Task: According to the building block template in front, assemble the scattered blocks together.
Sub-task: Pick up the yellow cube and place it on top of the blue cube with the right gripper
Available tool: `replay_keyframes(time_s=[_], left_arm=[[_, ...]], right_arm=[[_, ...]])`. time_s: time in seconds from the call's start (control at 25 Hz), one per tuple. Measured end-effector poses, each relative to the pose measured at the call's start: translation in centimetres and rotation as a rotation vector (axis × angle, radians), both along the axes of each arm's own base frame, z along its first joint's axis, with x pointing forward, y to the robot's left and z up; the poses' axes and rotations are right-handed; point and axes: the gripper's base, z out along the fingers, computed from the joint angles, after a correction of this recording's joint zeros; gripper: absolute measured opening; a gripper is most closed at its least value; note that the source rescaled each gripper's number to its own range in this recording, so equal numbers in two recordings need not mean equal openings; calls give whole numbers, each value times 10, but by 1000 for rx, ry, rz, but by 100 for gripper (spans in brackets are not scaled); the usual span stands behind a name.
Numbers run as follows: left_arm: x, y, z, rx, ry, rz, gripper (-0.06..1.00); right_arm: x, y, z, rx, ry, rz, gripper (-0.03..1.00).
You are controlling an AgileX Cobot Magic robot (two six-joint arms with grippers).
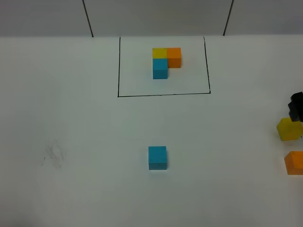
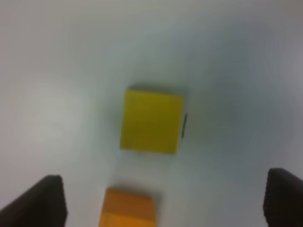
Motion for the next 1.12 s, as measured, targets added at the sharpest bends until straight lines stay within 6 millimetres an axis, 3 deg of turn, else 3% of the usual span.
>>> replay_keyframes(time_s=[0.4,1.0,1.12], left_arm=[[0,0,0,0,0,0,54],[0,0,0,0,0,0,54],[0,0,0,0,0,0,54]], right_arm=[[24,4,-43,17,74,7,72],[36,1,-89,46,141,-84,72],[36,1,-95,46,158,-86,64]])
